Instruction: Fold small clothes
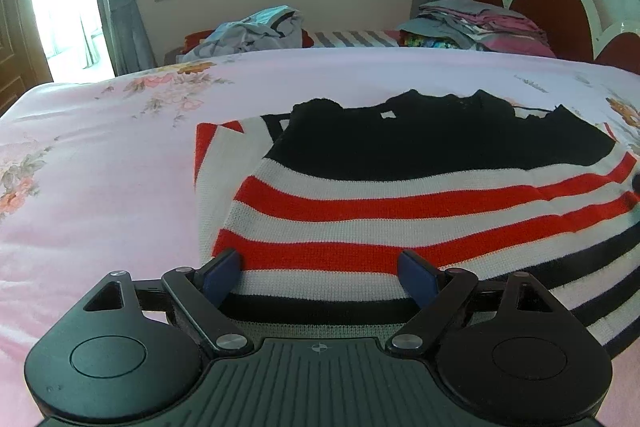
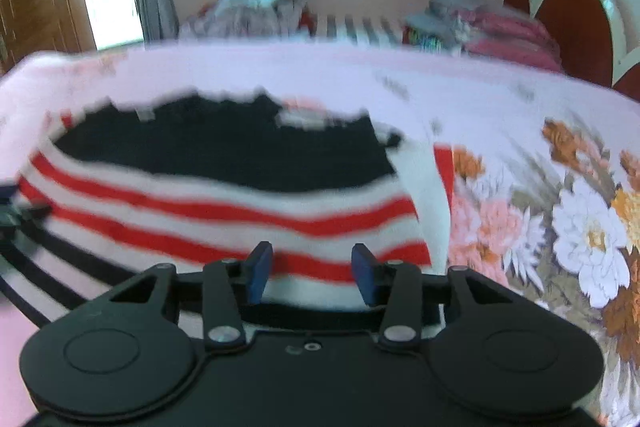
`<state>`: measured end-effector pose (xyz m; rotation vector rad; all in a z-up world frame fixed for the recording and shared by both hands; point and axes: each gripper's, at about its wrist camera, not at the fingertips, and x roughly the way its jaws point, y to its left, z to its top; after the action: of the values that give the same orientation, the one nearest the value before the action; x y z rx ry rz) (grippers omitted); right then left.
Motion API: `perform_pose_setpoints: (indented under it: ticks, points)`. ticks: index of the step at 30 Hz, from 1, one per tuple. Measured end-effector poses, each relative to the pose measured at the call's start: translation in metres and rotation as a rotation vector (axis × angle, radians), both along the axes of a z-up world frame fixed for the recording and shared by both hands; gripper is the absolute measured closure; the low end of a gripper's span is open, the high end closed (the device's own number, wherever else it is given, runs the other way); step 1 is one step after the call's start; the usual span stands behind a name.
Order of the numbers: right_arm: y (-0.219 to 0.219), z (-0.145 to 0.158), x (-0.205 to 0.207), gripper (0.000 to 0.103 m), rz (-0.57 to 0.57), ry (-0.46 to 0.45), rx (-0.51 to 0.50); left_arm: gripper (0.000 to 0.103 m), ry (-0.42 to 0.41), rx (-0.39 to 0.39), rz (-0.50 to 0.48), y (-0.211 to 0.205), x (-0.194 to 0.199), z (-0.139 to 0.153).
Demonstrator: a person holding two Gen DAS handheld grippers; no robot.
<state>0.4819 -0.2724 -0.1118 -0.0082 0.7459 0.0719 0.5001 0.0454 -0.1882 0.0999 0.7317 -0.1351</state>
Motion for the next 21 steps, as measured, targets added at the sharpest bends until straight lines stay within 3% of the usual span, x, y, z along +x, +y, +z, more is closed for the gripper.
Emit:
perform_pose_setpoints:
  ticks: [3,5,7,8,13,16,17,19,21]
  points:
    - [0.019,-0.002,0.003,0.062,0.074,-0.028,0.020,0.017,-0.005,-0.012,0.003,0.001,-0.001,-0.001]
    - [0.025,-0.010,0.009,0.066,0.102,-0.001,0.031,0.017,-0.006,-0.014,0.004,0.001,-0.002,-0.001]
    - [0.029,-0.026,0.017,0.072,0.097,0.067,-0.029,0.017,-0.003,-0.017,0.005,0.001,-0.002,-0.001]
    - [0.028,-0.028,0.016,0.072,0.106,0.055,-0.037,0.017,-0.001,-0.018,0.005,0.001,-0.001,-0.001]
    - [0.020,-0.011,0.010,0.069,0.105,0.033,-0.006,0.016,-0.003,-0.057,0.028,0.004,-0.006,0.005]
    - [0.009,-0.003,0.002,0.071,0.103,0.023,0.023,0.016,-0.033,-0.063,0.075,0.007,-0.026,0.018]
    - [0.005,-0.002,0.001,0.081,0.108,0.024,0.035,0.016,-0.039,-0.061,0.108,0.009,-0.035,0.022]
    - [-0.001,0.000,-0.001,0.089,0.115,0.032,0.067,0.016,-0.027,-0.115,0.177,0.019,-0.055,0.026]
    - [-0.007,0.002,-0.004,0.090,0.127,0.029,0.108,0.016,0.004,-0.197,0.265,0.032,-0.075,0.024]
